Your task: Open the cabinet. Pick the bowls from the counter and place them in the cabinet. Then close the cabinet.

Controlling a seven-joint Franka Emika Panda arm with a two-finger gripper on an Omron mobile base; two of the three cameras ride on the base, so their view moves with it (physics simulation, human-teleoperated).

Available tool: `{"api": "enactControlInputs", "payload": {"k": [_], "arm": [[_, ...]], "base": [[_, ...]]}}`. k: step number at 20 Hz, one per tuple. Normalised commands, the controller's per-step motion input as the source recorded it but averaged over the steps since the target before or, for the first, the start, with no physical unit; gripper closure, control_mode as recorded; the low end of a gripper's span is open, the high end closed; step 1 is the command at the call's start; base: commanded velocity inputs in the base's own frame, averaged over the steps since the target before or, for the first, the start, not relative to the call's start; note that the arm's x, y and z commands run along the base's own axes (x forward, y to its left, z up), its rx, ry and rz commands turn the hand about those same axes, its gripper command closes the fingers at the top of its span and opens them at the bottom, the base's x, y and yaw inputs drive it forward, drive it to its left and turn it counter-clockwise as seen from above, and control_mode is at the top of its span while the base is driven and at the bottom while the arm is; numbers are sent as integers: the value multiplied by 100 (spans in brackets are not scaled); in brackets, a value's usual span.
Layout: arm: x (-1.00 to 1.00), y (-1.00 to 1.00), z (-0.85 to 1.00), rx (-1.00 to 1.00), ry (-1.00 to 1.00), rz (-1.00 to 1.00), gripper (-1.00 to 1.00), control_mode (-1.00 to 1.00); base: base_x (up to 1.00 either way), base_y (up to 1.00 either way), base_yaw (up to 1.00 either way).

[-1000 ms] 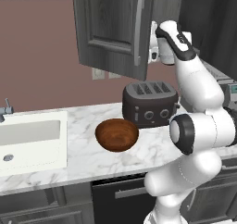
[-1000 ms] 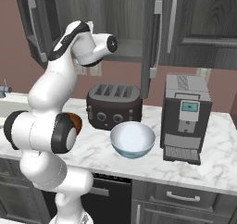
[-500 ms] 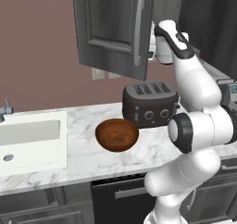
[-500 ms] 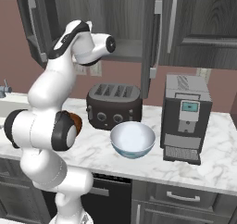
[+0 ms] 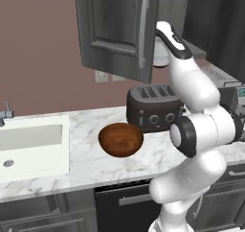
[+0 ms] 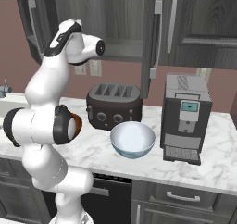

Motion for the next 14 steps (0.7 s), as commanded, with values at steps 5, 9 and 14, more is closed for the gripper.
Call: {"api": "enactControlInputs", "payload": {"k": [5,9,14], "arm": [[-43,93,14,4,-4,10,-100,-100],[-99,100,34,18,0,14,-100,-100],[-82,100,14,18,5,13,-100,-100]], "base": [[0,0,0],[0,0,0],[0,0,0]]}}
